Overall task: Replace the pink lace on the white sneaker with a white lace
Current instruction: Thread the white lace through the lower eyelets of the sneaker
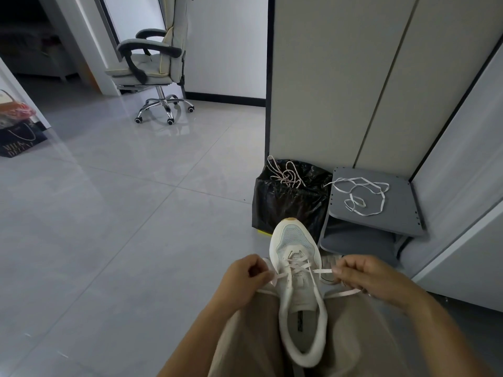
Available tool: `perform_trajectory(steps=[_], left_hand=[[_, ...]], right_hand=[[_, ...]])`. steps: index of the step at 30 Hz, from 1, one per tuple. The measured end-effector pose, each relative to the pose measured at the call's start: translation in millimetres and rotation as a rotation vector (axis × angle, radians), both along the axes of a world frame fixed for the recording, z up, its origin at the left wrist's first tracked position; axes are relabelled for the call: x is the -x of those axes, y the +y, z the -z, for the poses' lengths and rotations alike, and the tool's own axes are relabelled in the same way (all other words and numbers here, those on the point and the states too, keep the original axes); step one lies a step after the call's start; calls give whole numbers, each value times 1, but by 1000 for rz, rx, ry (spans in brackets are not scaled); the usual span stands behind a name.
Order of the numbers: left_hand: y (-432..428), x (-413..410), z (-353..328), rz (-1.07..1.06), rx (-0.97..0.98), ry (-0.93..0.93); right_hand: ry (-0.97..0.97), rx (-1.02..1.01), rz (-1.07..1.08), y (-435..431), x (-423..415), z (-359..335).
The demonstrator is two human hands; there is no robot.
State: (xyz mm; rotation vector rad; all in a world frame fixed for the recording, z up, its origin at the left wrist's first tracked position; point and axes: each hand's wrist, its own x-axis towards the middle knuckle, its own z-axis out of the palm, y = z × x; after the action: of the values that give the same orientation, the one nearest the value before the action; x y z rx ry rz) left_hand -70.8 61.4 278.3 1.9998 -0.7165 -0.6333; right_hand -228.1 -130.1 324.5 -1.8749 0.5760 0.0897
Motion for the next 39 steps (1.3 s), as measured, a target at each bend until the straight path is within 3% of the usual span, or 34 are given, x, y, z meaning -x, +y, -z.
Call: perform_trajectory(steps=[3,5,8,11,18,26,27,29,31,33,35,37,39], left_hand=[[1,12,-6,-90,48,-201],[-7,37,-16,-1,112,-223],[-29,81,-24,200,235,-46],[-40,93,-27,107,315,139],[-3,51,-46,123,219,177],[30,-15,-60,-163,320,153],[29,-16,-61,-181,331,149],[19,-11,-65,-147,327,125],[2,0,-68,-40,280,68],[-19,14,-70,84,235,16],[-37,23,-72,131,240,-22],[-44,25,-72,134,236,-78],[-39,21,-70,154,202,-94]], right_hand=[[-70,-90,-7,11,-6,-12],[-154,-257,29,24,-14,-17],[-281,-550,126,38,-25,-25],[-396,-733,285,35,-28,-31],[-373,-633,589,-13,-12,-14],[-229,-377,689,-25,-10,14],[-192,-264,689,-27,-10,19],[-71,172,644,-26,-10,22],[-169,443,506,-12,-14,11],[-283,324,272,14,-23,-9],[-294,10,67,36,-31,-19],[-310,-139,63,39,-32,-19],[-305,-52,154,26,-26,-17]])
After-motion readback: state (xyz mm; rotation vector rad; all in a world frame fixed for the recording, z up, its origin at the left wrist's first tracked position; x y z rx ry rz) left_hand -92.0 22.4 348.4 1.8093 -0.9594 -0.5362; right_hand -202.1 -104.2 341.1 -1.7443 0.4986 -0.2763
